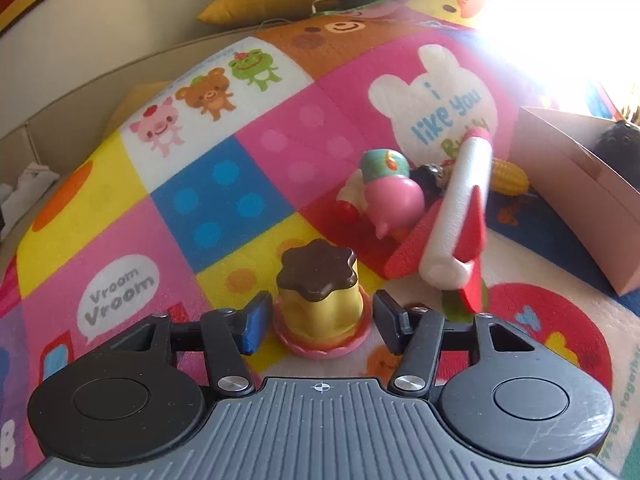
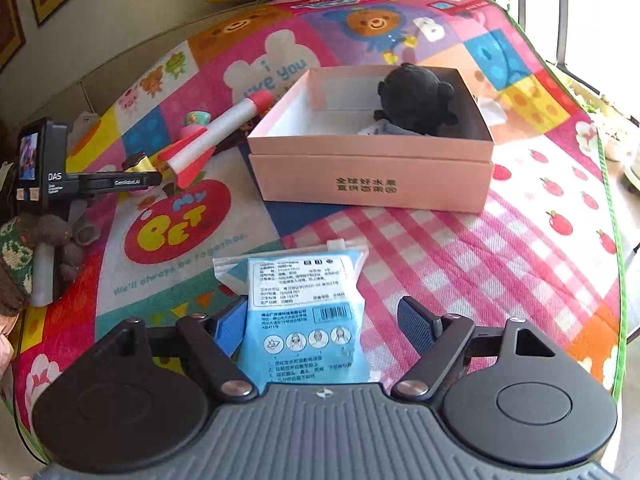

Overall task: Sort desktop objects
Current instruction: 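Move the left tool to the yellow pudding toy while the right tool holds the packet, then close the left tool on the yellow pudding toy while the right tool holds the packet, then drop the packet into the pink box with the right tool while the left places the pudding toy in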

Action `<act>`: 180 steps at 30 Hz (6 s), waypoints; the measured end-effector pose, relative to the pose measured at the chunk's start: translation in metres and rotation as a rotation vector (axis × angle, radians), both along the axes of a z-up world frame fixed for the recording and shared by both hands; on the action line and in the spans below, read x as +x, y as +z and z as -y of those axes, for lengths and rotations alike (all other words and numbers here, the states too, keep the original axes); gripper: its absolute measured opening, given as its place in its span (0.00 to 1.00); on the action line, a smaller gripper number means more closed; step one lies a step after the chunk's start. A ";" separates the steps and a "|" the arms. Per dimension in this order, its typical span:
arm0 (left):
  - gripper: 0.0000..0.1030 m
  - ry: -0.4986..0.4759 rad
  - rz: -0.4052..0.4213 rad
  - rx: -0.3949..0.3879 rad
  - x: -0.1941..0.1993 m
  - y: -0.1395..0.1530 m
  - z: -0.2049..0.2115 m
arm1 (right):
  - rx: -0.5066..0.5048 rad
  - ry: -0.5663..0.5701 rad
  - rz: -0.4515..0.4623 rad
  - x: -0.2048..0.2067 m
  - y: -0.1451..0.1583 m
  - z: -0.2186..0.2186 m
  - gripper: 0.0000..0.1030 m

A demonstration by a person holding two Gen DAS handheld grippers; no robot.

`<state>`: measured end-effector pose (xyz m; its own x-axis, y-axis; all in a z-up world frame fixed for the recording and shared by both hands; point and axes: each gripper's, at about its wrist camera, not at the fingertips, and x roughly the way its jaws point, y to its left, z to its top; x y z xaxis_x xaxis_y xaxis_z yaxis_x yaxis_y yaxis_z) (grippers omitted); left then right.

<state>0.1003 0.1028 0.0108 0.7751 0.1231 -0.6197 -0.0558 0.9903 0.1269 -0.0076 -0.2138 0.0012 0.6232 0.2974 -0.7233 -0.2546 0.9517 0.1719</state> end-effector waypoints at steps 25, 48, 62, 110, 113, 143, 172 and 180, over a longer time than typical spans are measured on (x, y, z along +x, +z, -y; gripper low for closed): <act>0.94 -0.313 -0.025 -0.095 -0.111 -0.006 0.137 | -0.073 -0.088 0.088 -0.045 -0.031 0.038 1.00; 1.00 -0.287 -0.056 -0.105 -0.108 -0.010 0.135 | 0.096 -0.222 0.158 -0.007 0.007 0.066 0.50; 1.00 -0.288 -0.054 -0.110 -0.109 -0.010 0.134 | -0.048 -0.109 0.035 0.007 -0.023 0.052 0.47; 0.96 -0.258 -0.044 -0.098 -0.103 -0.008 0.118 | -0.079 -0.076 0.216 -0.032 -0.041 -0.003 0.76; 0.85 -0.273 -0.030 -0.103 -0.106 -0.007 0.119 | -0.088 -0.073 0.220 -0.032 -0.042 -0.005 0.76; 0.59 -0.469 0.272 0.174 -0.154 0.111 0.186 | -0.010 0.010 0.429 -0.096 0.105 0.030 0.56; 0.97 -0.318 0.074 -0.028 -0.050 0.026 0.101 | 0.057 -0.071 0.297 0.177 0.087 -0.021 0.68; 0.97 -0.203 0.071 -0.019 -0.050 0.004 0.073 | -0.050 -0.038 0.269 0.166 0.076 -0.042 0.53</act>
